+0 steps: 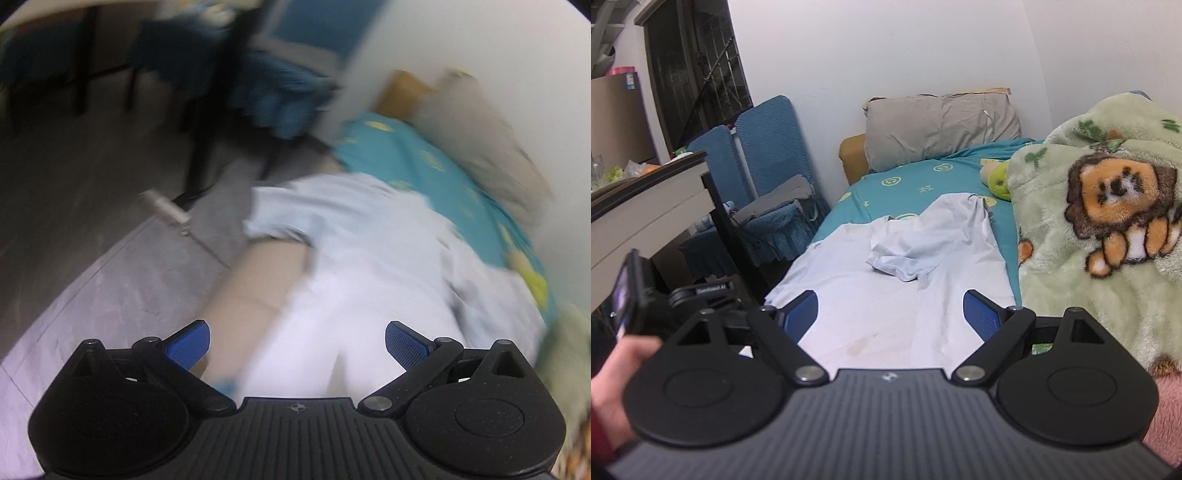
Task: Fold clothes
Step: 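Grasp the T-shirt hem with the left tool and lift it toward the collar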
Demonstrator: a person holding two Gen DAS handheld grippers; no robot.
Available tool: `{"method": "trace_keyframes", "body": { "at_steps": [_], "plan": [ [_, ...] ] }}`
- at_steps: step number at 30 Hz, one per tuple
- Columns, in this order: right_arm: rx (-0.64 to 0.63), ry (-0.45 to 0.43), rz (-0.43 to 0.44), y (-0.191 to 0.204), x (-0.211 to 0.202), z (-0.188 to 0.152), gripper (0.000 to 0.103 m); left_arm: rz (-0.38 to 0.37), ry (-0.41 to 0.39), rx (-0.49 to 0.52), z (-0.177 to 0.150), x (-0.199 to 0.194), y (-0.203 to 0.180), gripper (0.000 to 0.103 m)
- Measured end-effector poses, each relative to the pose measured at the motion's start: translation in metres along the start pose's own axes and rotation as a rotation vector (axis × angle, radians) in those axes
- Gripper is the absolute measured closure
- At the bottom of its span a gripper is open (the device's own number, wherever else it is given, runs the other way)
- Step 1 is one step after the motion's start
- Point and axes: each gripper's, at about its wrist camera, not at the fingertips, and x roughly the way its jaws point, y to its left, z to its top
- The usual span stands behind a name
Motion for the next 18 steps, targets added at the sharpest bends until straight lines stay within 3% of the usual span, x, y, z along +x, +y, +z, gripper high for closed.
{"method": "trace_keyframes", "body": {
  "at_steps": [3,10,14,16,17,18],
  "plan": [
    [0.002,0.017,-0.016,-0.003,0.015,-0.001,0.016,-0.025,0.010,-0.154,0.026,0.037,0.029,0.002],
    [0.019,0.071,-0.057,-0.009,0.065,-0.001,0.016,-0.200,0.025,-0.432,0.057,0.119,0.073,0.009],
    [0.038,0.121,-0.068,-0.015,0.089,-0.005,0.016,-0.232,-0.010,-0.432,0.068,0.143,0.068,0.020],
    [0.055,0.143,-0.068,-0.020,0.096,-0.008,0.016,-0.213,-0.018,-0.383,0.075,0.149,0.060,0.059],
    [0.061,0.147,-0.070,-0.021,0.097,-0.008,0.016,-0.208,-0.020,-0.355,0.078,0.151,0.055,0.068],
    [0.067,0.151,-0.072,-0.023,0.098,-0.009,0.016,-0.204,-0.022,-0.328,0.081,0.154,0.050,0.086]
  ]
}}
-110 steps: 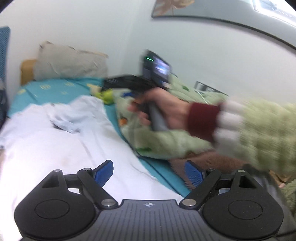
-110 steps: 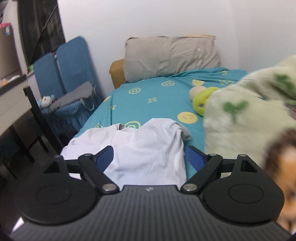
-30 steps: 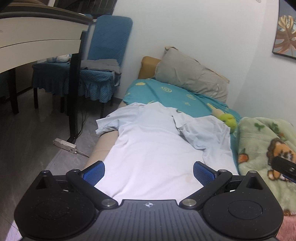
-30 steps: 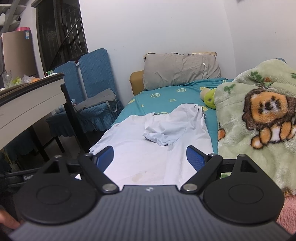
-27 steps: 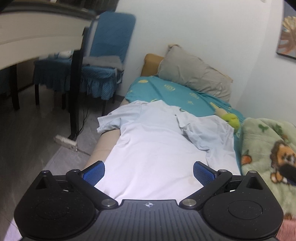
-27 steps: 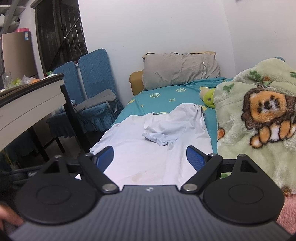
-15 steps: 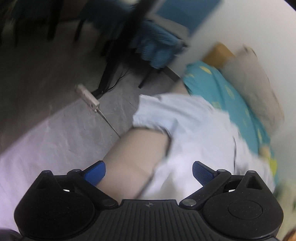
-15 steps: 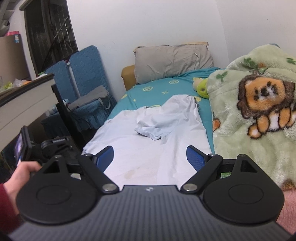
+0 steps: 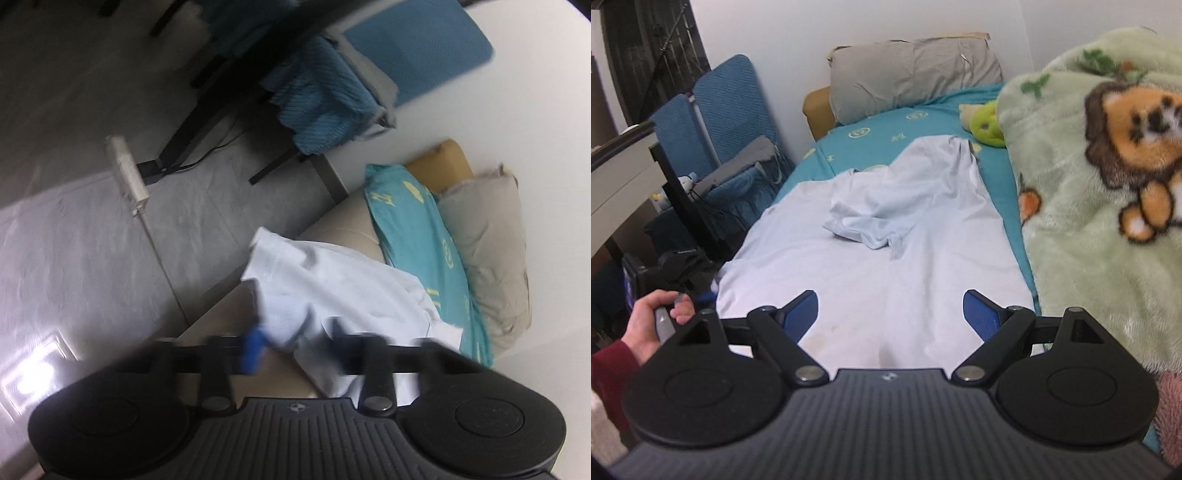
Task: Fold clothes
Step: 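Grasp the T-shirt hem with the left tool and lift it toward the collar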
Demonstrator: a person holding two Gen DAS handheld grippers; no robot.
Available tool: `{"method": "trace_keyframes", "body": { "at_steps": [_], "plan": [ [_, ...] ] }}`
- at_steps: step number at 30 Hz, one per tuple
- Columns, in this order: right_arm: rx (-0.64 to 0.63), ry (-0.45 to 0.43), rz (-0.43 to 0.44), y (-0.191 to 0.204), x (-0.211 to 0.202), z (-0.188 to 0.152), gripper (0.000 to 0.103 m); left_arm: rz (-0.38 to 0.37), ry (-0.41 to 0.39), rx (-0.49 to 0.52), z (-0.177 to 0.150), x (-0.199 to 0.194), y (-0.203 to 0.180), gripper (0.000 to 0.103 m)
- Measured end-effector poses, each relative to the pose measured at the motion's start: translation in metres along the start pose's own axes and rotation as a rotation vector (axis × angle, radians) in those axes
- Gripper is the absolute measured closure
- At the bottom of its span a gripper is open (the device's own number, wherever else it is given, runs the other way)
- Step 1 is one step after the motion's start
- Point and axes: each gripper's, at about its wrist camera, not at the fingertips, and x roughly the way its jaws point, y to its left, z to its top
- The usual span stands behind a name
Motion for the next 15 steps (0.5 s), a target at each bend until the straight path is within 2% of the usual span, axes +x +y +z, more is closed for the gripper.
{"method": "trace_keyframes", "body": {
  "at_steps": [1,4,8,12,15],
  "plan": [
    [0.009,0.002,0.001,0.000,0.001,0.000,0.016,0.016,-0.018,0.057,0.001,-0.001,-0.009,0.091],
    [0.021,-0.011,0.010,-0.002,-0.006,0.002,0.016,0.064,-0.103,0.267,0.000,-0.015,-0.045,0.091],
    [0.037,-0.034,0.008,-0.004,-0.018,0.005,0.016,0.119,-0.203,0.581,-0.013,-0.039,-0.114,0.092],
    [0.065,-0.030,-0.020,-0.012,-0.027,0.006,0.016,0.082,-0.276,0.883,-0.050,-0.057,-0.193,0.092],
    [0.135,-0.027,-0.021,-0.025,-0.031,0.009,0.016,0.018,-0.251,1.084,-0.094,-0.054,-0.249,0.092]
  ]
}}
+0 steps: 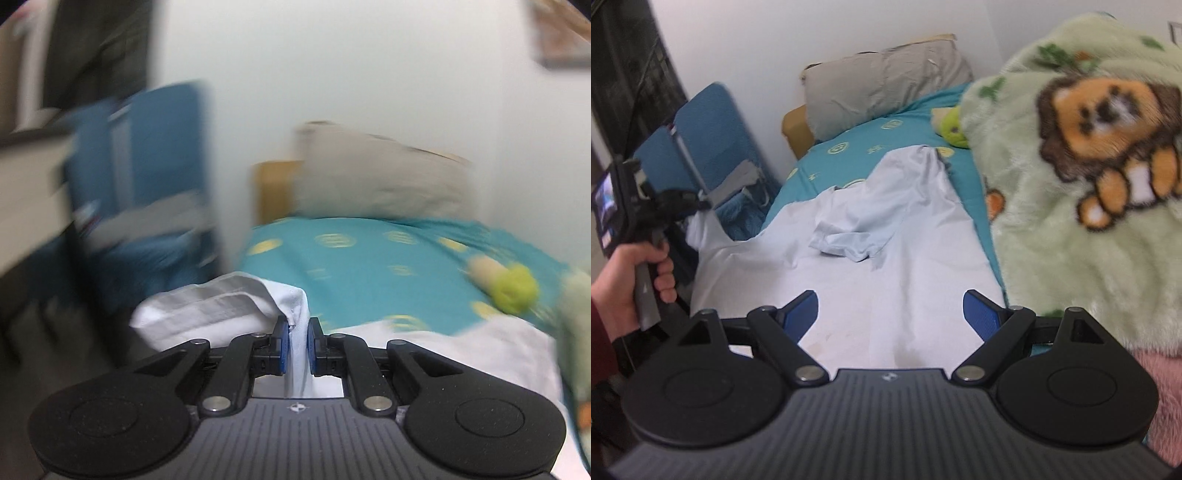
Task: Fold clothes
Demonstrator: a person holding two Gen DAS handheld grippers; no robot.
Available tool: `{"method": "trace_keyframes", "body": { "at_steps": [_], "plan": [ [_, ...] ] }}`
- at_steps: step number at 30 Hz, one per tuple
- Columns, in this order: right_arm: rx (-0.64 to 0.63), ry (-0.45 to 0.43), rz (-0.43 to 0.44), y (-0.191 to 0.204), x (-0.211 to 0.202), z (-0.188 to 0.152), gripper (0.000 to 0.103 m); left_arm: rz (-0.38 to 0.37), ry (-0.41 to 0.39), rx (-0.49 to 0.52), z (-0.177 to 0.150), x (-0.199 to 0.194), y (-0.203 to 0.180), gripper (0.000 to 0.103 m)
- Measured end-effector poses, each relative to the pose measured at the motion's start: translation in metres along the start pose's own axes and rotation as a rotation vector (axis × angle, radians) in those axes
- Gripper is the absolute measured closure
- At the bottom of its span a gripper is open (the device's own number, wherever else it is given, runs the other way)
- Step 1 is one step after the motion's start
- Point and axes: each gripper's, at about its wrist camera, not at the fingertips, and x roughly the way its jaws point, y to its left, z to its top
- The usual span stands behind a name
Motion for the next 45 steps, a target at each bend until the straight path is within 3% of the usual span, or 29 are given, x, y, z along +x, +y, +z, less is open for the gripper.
{"method": "trace_keyframes", "body": {
  "at_steps": [4,8,9,12,13,17,23,31,37,42,45],
  "plan": [
    [0.055,-0.018,-0.010,-0.014,-0.002,0.005,0.016,-0.108,0.012,0.165,0.008,0.014,-0.085,0.092],
    [0.094,-0.027,-0.006,-0.022,-0.001,0.007,0.016,-0.162,0.083,0.206,-0.011,0.040,-0.140,0.086],
    [0.091,-0.033,0.006,-0.022,-0.001,0.006,0.016,-0.179,0.100,0.195,-0.016,0.045,-0.144,0.078],
    [0.070,-0.044,0.027,-0.020,0.003,0.007,0.016,-0.201,0.117,0.165,-0.029,0.044,-0.146,0.027],
    [0.060,-0.046,0.030,-0.019,0.005,0.007,0.016,-0.202,0.118,0.155,-0.034,0.040,-0.144,0.017],
    [0.088,-0.040,0.053,-0.022,0.008,0.008,0.016,-0.212,0.115,0.137,-0.047,0.002,-0.125,0.016],
    [0.082,-0.071,0.085,-0.019,0.000,0.009,0.016,-0.186,0.100,0.031,-0.074,-0.107,-0.078,0.015],
    [0.022,-0.116,0.126,-0.007,-0.018,0.009,0.016,-0.152,0.048,-0.028,-0.115,-0.237,-0.067,0.008],
    [-0.004,-0.114,0.220,0.014,-0.015,0.007,0.015,-0.184,0.017,-0.055,-0.130,-0.263,-0.058,0.008],
    [-0.143,-0.081,0.298,0.068,0.063,0.048,0.018,-0.182,-0.007,-0.080,-0.136,-0.259,-0.038,0.008],
    [-0.177,-0.055,0.286,0.081,0.125,0.067,0.018,-0.183,-0.021,-0.111,-0.139,-0.252,-0.022,0.008]
  ]
}}
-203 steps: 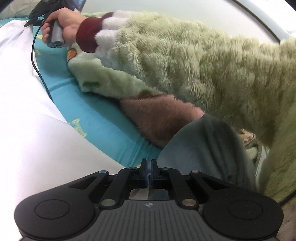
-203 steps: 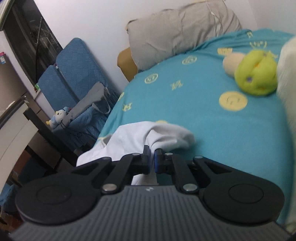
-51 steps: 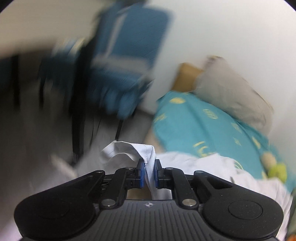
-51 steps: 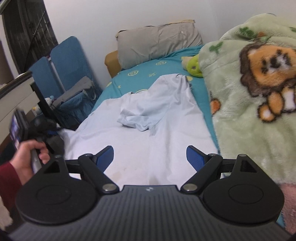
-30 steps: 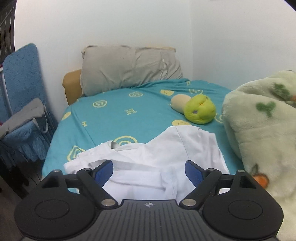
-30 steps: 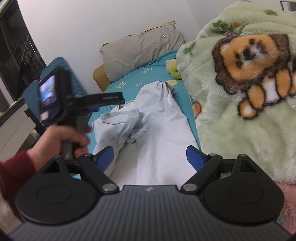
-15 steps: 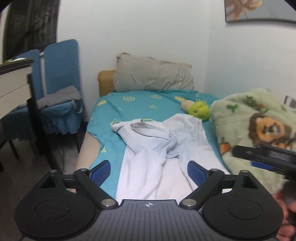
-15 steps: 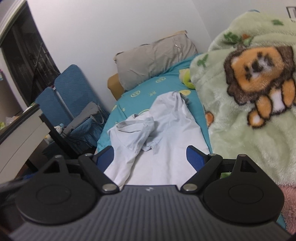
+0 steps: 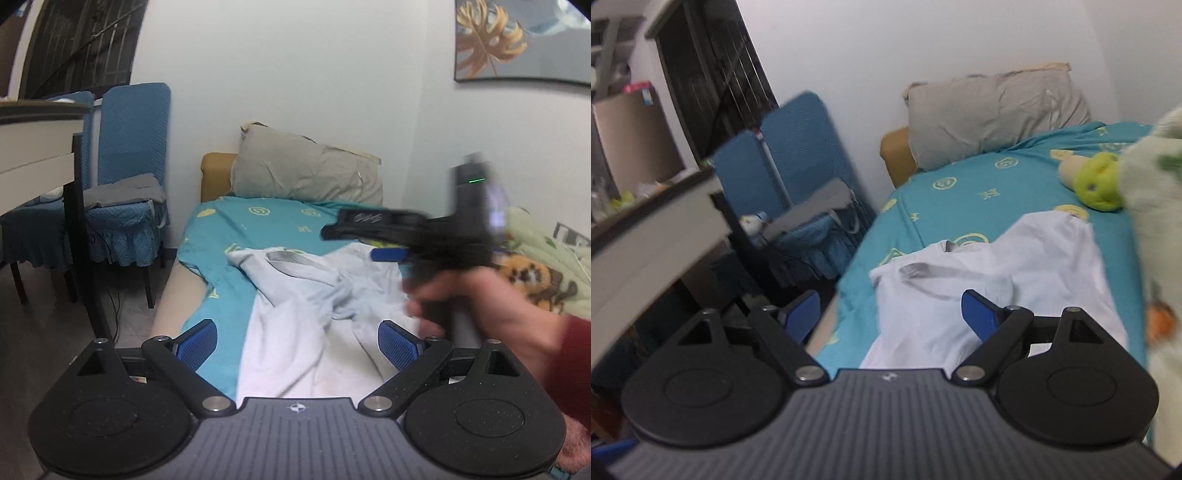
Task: Fold clothes
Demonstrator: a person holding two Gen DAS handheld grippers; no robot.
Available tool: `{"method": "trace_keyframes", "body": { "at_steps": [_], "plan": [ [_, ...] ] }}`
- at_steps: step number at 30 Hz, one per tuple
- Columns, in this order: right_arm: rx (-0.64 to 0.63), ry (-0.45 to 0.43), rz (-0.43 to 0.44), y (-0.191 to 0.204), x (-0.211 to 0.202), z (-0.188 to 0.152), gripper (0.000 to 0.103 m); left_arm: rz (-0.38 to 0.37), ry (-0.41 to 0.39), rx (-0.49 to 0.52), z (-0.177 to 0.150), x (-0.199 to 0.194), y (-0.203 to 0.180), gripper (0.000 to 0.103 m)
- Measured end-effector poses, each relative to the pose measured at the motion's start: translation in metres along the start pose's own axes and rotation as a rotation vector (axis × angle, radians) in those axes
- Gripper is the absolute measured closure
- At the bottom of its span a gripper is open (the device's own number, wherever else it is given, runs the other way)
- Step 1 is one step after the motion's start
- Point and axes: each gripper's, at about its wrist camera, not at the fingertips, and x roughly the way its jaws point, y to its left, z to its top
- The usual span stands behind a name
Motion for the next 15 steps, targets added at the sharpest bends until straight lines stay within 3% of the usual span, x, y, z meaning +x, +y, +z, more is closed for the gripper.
{"method": "trace_keyframes", "body": {
  "at_steps": [6,12,13,14,15],
  "plan": [
    [-0.209,0.120,-0.112,-0.005,0.117,0.009,0.018,-0.006,-0.031,-0.096,0.003,0.026,0.036,0.007],
    [-0.302,0.173,-0.118,-0.009,0.179,-0.001,0.018,-0.010,0.046,-0.103,-0.004,0.065,0.045,0.008],
    [-0.320,0.184,-0.115,-0.009,0.184,-0.005,0.021,-0.012,0.048,-0.102,-0.004,0.066,0.045,0.008],
    [-0.331,0.188,-0.136,-0.009,0.188,-0.008,0.040,-0.014,0.049,-0.101,-0.005,0.067,0.045,0.008],
    [-0.343,0.192,-0.157,-0.009,0.191,-0.011,0.051,-0.016,0.049,-0.101,-0.006,0.068,0.045,0.008]
  ]
}}
